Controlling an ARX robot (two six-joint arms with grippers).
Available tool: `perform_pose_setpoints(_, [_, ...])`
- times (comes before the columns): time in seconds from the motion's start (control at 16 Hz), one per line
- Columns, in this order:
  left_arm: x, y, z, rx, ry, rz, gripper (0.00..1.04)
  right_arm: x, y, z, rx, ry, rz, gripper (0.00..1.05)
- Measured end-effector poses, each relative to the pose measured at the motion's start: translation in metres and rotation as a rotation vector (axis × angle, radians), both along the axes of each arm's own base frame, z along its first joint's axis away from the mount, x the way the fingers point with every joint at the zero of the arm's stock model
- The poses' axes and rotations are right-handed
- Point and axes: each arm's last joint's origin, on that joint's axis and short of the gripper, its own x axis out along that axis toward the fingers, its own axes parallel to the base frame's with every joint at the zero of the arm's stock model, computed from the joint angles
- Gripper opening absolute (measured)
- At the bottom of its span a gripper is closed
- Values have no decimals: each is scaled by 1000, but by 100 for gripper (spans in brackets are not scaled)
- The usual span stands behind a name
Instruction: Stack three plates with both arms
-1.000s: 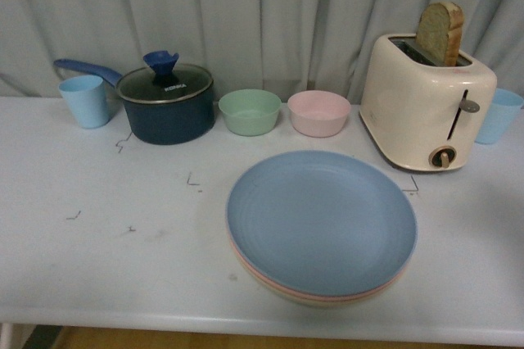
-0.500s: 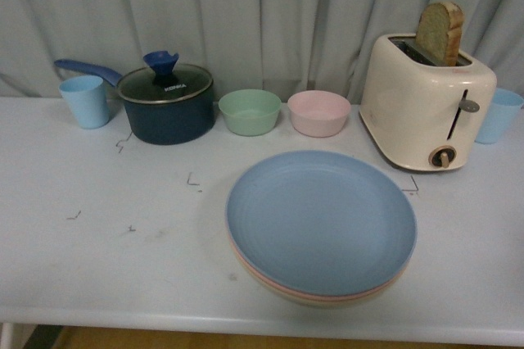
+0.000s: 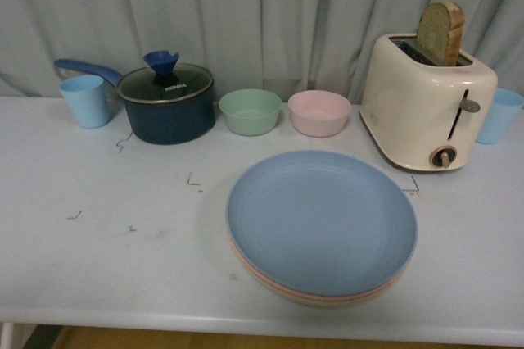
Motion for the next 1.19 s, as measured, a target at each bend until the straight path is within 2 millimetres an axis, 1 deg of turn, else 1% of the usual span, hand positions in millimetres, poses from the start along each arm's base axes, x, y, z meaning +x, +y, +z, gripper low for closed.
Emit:
perform_pose_setpoints(0.44, [0,0,0,0,0,0,98,-20,0,6,0,-21,0,2])
perform_pose_setpoints(1.12, [0,0,0,0,0,0,98,-37,0,6,0,-23,0,2])
perform_pose_setpoints(1.19, [0,0,0,0,0,0,98,-41,0,3,0,5,0,2])
